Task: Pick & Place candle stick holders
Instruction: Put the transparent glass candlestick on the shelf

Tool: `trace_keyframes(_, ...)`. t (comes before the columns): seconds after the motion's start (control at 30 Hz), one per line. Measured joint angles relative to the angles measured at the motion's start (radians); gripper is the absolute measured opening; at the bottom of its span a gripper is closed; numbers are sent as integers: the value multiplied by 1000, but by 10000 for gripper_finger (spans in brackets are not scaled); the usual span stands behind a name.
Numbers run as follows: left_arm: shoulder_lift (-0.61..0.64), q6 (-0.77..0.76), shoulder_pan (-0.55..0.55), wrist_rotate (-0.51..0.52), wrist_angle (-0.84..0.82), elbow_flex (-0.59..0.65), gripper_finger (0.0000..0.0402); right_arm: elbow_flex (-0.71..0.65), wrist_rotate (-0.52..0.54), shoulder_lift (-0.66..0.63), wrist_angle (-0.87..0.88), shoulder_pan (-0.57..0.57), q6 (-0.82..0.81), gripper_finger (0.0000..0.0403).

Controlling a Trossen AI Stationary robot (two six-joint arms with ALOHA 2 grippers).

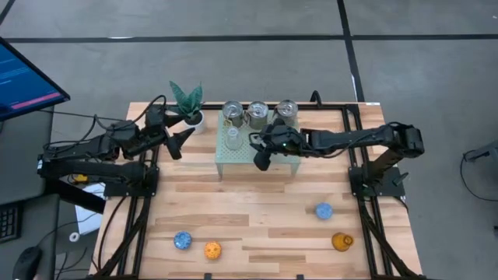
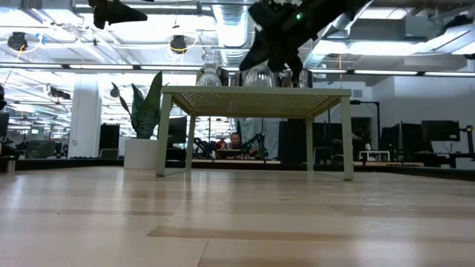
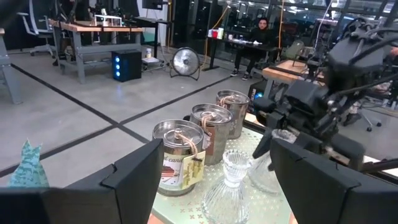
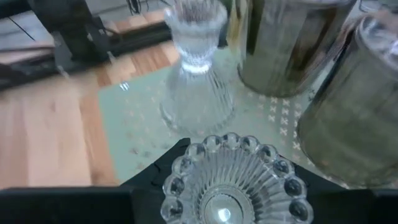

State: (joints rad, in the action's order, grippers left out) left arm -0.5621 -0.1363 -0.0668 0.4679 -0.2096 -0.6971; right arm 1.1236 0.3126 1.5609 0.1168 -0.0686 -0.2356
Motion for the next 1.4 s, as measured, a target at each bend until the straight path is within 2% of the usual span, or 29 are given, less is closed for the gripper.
trace_keyframes(0.53,-1,0,0,0,0,0,296,0,3,16,-5,-39,10,132)
trace_keyframes(0.6,-1,0,0,0,0,0,296,0,3,16,-6,-45,11,152)
trace_keyframes(0.8,0,0,0,0,0,0,296,0,1,16,-8,-46,10,261)
trace_keyframes(1.0,-1,0,0,0,0,0,296,14,-1,5,35,-43,10,326)
trace_keyframes(1.13,-1,2,0,0,0,0,296,55,1,-29,109,-38,23,348)
trace_keyframes(1.3,-1,3,0,0,0,0,296,68,10,-114,215,0,-19,350)
trace_keyframes(1.4,-1,3,0,-1,0,0,296,68,88,-184,309,68,-72,344)
